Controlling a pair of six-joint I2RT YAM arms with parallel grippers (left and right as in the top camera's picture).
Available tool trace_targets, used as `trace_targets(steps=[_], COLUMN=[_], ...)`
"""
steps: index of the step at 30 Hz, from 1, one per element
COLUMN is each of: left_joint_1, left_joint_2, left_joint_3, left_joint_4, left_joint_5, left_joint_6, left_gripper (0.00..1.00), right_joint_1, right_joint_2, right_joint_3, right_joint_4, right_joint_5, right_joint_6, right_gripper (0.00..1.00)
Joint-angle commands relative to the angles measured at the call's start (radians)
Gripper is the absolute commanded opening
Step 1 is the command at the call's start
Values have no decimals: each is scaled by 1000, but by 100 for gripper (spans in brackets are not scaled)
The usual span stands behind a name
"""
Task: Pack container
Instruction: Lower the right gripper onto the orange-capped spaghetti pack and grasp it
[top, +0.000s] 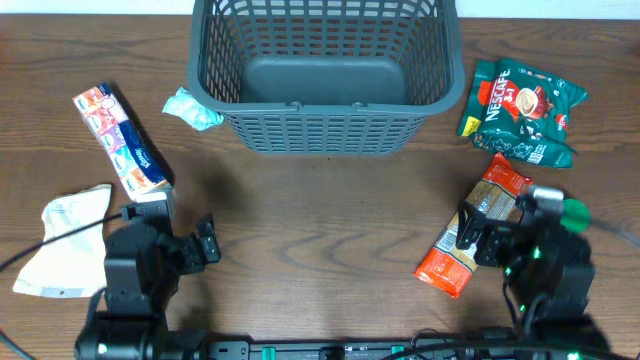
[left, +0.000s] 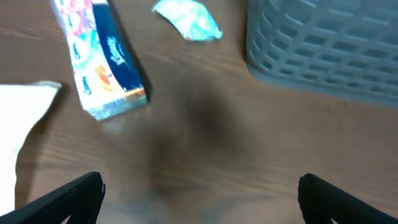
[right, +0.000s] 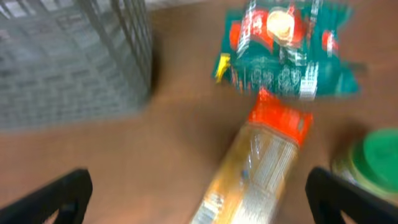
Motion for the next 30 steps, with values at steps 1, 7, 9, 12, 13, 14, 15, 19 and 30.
trace_targets(steps=[1, 7, 9, 12, 13, 14, 15, 19, 30], left_joint_1=[-5, -5, -5, -5, -5, -5, -5, -5, -5], left_joint_2=[95, 213, 225, 224, 224, 224, 224, 224, 224], left_joint_3=[90, 183, 194, 194, 194, 194, 194, 194, 194], left_joint_4=[-46, -122, -132, -139, -142, -143, -143, -143, -140], left_joint_5=[55, 57, 57, 41, 35, 32, 30, 31, 30], left_joint_6=[-16, -16, -16, -14, -12, -12, -12, -12, -12], left_gripper=[98, 98, 98, 98, 98, 98, 98, 99, 98], right_joint_1=[5, -9, -14, -13, -13, -13, -14, -37, -150], right_joint_2=[166, 467, 543, 622, 637, 645, 649, 658, 752], right_joint_3=[187, 518, 603, 697, 717, 726, 728, 724, 540], right_joint_4=[-156, -578, -682, -759, -774, -775, -769, -748, -522], right_joint_5=[-10, -9, -10, -27, -41, -40, -33, 74, 133], right_joint_6=[116, 230, 226, 218, 218, 218, 215, 315, 350], right_gripper=[99, 99, 99, 99, 99, 99, 99, 99, 99])
